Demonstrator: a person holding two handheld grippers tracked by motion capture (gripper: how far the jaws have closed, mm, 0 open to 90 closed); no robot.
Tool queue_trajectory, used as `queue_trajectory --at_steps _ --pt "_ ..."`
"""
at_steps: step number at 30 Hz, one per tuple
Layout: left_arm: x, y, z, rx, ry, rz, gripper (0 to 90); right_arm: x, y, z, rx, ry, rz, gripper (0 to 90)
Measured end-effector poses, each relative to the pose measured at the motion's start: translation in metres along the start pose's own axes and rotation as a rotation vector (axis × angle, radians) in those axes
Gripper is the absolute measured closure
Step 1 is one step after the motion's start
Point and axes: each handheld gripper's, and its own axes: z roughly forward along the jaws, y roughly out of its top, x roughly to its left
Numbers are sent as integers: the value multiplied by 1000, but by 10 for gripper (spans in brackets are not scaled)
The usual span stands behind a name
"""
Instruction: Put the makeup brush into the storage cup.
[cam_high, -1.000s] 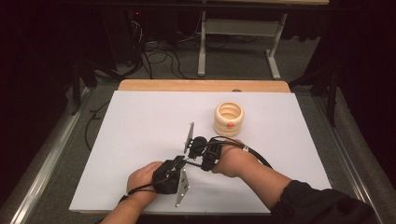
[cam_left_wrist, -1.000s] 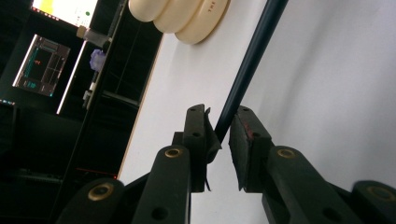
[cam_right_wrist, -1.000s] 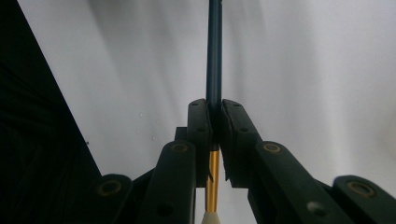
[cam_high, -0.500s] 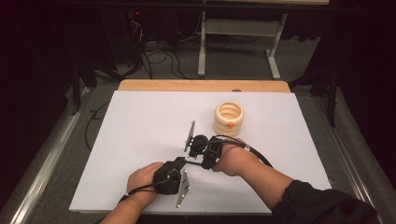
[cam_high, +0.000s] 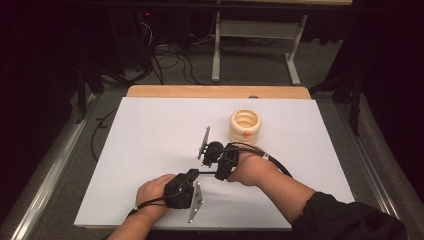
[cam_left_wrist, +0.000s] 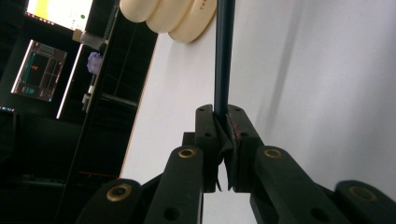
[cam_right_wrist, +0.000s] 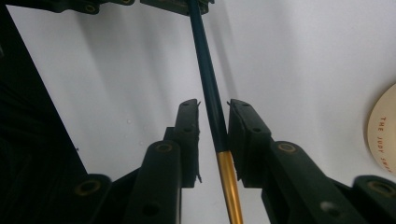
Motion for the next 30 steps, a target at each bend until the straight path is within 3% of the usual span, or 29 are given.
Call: queue_trajectory --at_steps 13,28,30 --pt "1 0 -1 -3 8 -6 851 -1 -1 0 -10 -11 -9 509" --pt "2 0 -2 -10 6 -21 851 0 -2 -2 -12 -9 -1 405" --pt "4 0 -3 10 7 -1 851 -1 -2 -1 -15 -13 -3 384"
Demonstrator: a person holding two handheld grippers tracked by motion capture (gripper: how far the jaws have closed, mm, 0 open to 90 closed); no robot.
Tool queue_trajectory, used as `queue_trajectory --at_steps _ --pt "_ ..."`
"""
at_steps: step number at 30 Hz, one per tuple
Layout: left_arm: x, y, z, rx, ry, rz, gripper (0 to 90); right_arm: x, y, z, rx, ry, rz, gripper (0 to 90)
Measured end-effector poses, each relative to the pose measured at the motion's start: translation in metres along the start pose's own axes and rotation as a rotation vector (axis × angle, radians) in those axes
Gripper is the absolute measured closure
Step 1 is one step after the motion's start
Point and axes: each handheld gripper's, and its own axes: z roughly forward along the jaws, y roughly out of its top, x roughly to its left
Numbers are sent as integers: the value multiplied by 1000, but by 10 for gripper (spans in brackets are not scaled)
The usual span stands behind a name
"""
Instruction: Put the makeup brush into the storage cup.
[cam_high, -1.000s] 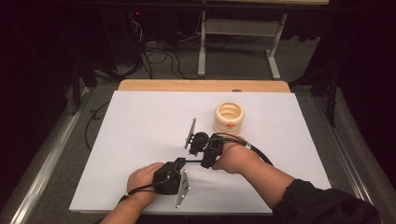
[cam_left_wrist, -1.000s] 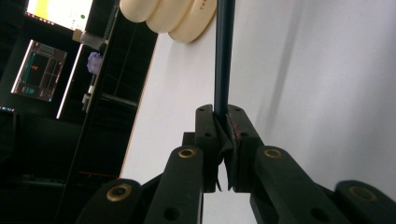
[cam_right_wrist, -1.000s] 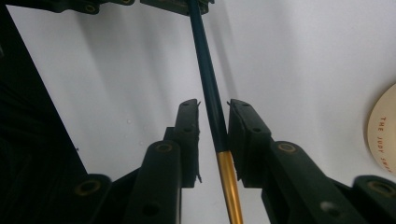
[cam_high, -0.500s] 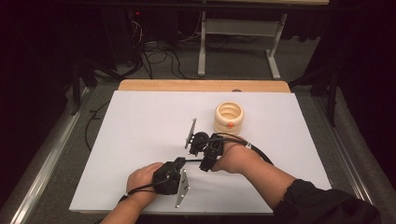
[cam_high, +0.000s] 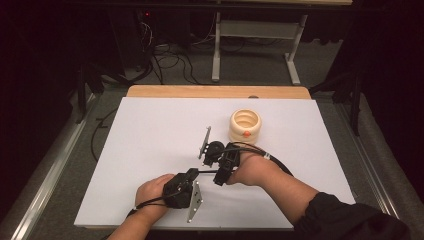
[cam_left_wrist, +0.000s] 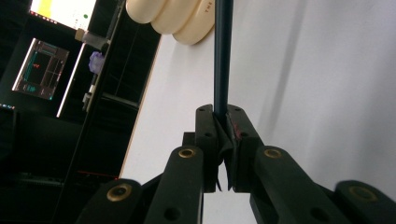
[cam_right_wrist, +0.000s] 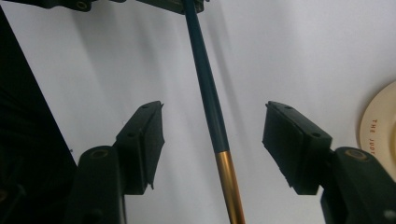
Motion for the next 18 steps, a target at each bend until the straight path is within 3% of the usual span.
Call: queue_trajectory --at_steps 6,18 --pt "-1 0 1 -7 -1 -9 851 0 -1 0 -1 -4 1 332" --pt "1 -2 1 1 -2 -25 851 -3 -9 -7 -15 -16 11 118"
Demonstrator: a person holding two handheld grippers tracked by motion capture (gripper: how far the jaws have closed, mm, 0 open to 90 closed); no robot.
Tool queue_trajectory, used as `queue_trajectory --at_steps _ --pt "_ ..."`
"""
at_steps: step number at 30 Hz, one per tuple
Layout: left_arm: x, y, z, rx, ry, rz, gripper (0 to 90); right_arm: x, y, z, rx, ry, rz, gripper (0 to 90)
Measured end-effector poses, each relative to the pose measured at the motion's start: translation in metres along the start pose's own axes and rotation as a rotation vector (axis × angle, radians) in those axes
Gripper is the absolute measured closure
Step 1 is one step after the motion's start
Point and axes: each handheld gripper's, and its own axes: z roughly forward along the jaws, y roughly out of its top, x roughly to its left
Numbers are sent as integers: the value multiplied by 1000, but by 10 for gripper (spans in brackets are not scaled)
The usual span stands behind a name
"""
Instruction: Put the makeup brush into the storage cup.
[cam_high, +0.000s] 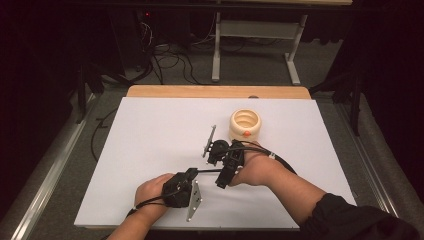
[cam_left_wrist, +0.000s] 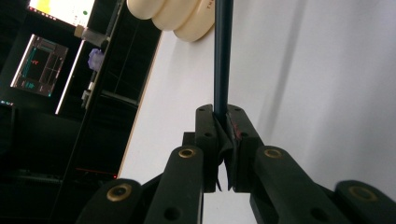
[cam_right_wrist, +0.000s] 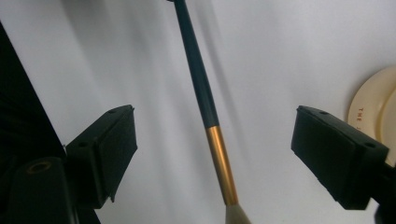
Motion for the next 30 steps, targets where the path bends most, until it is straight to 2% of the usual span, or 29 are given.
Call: queue_trajectory --at_steps 7,8,13,21,29,30 --pt "1 -2 1 4 0 -14 851 -5 -7 -7 -4 -25 13 43" --pt "2 -3 1 8 0 -17 851 -5 -9 -8 -17 -27 19 43" --pt "4 -6 2 18 -2 -36 851 -10 -17 -15 -18 -35 31 40" --pt "8 -11 2 31 5 -90 851 -18 -35 -20 -27 -58 62 39" --pt "11 -15 2 31 -3 -137 851 -23 -53 -16 -52 -64 98 40" --pt "12 -16 3 31 -9 -158 851 -23 -55 -14 -56 -64 109 40"
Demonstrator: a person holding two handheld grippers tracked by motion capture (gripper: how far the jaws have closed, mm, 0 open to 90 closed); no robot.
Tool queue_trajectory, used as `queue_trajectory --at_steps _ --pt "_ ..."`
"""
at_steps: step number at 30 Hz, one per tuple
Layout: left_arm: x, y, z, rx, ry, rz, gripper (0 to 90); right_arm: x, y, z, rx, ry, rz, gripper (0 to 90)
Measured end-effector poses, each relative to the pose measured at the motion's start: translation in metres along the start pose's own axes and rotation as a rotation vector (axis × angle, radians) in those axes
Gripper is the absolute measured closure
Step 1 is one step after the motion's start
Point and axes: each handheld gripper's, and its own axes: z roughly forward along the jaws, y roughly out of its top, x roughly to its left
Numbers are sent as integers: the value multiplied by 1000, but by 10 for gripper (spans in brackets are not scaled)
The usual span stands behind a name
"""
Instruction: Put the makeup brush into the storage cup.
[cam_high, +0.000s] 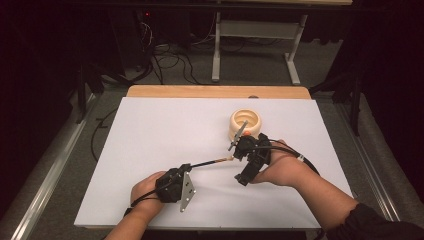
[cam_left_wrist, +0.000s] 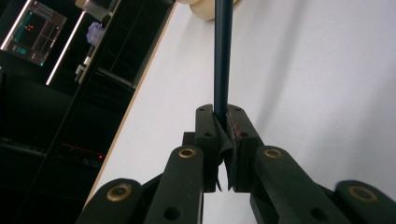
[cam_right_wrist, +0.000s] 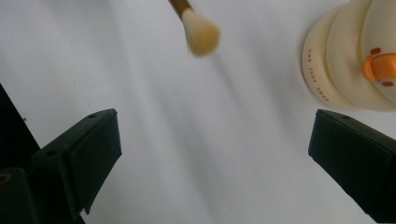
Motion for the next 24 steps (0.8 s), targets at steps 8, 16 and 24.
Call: queue_trajectory --at_steps 8,16,24 --pt "3 -5 3 -1 -15 -73 851 -5 -17 12 -45 -18 30 53" --pt "5 -8 3 8 -31 -109 852 -9 -37 32 -105 -23 103 54" --pt "7 -13 6 23 -55 -155 851 -11 -51 44 -172 -42 166 55"
